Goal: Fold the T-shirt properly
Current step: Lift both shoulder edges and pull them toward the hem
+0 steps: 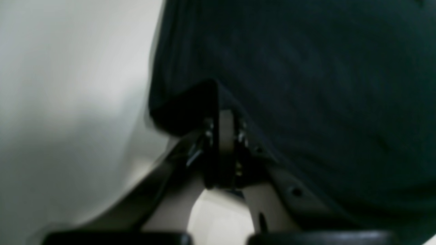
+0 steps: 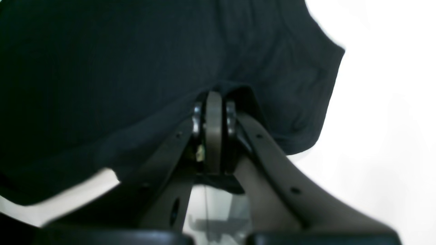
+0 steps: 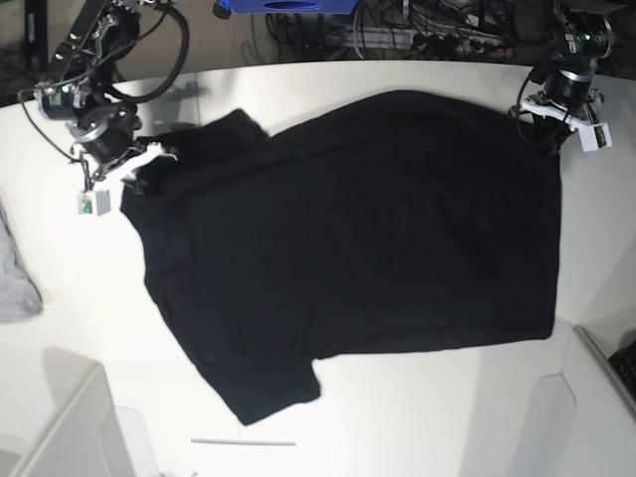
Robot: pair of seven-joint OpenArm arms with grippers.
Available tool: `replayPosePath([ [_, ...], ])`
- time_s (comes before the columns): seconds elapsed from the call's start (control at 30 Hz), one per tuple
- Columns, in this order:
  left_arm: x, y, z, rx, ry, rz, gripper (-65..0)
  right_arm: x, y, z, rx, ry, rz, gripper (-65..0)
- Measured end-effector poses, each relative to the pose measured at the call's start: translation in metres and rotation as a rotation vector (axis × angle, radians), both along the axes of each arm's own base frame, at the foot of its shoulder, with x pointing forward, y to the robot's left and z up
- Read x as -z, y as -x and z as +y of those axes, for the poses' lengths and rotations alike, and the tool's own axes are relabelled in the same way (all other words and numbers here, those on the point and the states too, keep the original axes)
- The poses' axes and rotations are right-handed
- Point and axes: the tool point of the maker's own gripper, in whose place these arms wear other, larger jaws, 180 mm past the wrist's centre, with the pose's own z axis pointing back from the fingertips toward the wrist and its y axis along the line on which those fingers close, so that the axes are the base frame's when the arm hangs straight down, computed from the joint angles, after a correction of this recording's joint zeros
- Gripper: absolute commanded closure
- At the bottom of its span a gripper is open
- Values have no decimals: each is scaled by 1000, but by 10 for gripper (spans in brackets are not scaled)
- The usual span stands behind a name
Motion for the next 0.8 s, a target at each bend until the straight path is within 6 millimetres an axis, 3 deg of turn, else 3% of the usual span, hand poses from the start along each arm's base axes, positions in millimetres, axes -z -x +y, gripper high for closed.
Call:
replayPosePath([
  [0.43,-2,-20,8,5,-105,12,0,14,-32,-5,20,-7,26,0],
  [0.6,11,-20,8,-16,-76,32,0,23,-45,-9,28,4,55,0],
  [0.8,13,-23,9,-18,-73,35,0,20,-64,15,-58,37,43,0],
])
